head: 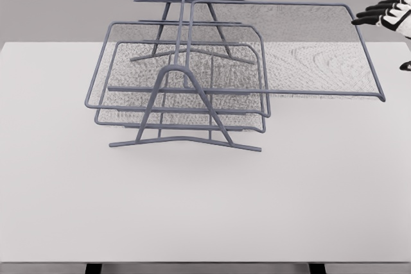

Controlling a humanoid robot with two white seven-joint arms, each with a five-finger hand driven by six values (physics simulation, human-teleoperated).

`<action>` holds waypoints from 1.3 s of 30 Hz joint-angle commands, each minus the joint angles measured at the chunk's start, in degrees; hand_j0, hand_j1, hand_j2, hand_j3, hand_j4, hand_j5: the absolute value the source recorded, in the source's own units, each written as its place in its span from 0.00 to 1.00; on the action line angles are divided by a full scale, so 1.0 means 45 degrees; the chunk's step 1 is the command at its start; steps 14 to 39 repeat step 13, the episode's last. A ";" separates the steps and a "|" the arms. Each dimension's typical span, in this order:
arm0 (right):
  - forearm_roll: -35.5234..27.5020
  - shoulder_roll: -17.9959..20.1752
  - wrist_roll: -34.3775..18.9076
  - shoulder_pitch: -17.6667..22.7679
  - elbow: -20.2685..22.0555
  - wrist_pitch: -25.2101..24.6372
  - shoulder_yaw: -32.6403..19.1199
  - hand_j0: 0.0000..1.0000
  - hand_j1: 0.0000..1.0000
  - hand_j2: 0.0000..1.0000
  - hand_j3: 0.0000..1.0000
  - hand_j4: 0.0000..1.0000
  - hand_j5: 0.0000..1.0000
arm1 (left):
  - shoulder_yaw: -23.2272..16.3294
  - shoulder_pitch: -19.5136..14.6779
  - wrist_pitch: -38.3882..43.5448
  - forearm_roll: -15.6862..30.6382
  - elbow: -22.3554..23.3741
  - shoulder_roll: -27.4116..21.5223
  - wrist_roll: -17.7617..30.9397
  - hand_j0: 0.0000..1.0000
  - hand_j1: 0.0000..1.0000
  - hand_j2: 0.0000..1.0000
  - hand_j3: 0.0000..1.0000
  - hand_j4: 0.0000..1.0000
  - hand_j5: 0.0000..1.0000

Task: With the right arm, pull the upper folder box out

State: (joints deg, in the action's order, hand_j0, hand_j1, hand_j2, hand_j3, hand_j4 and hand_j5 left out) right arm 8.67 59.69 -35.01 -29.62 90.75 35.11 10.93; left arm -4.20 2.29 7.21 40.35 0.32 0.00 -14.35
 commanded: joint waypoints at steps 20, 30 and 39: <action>-0.0891 -0.2269 0.0003 -0.1855 0.1220 -0.0025 0.2825 1.00 1.00 1.00 1.00 1.00 1.00 | 0.0016 0.0000 0.0018 0.0017 0.0007 -0.0001 0.0025 1.00 1.00 1.00 1.00 1.00 1.00; -0.0891 -0.2269 0.0003 -0.1855 0.1220 -0.0025 0.2825 1.00 1.00 1.00 1.00 1.00 1.00 | 0.0016 0.0000 0.0018 0.0017 0.0007 -0.0001 0.0025 1.00 1.00 1.00 1.00 1.00 1.00; -0.0891 -0.2269 0.0003 -0.1855 0.1220 -0.0025 0.2825 1.00 1.00 1.00 1.00 1.00 1.00 | 0.0016 0.0000 0.0018 0.0017 0.0007 -0.0001 0.0025 1.00 1.00 1.00 1.00 1.00 1.00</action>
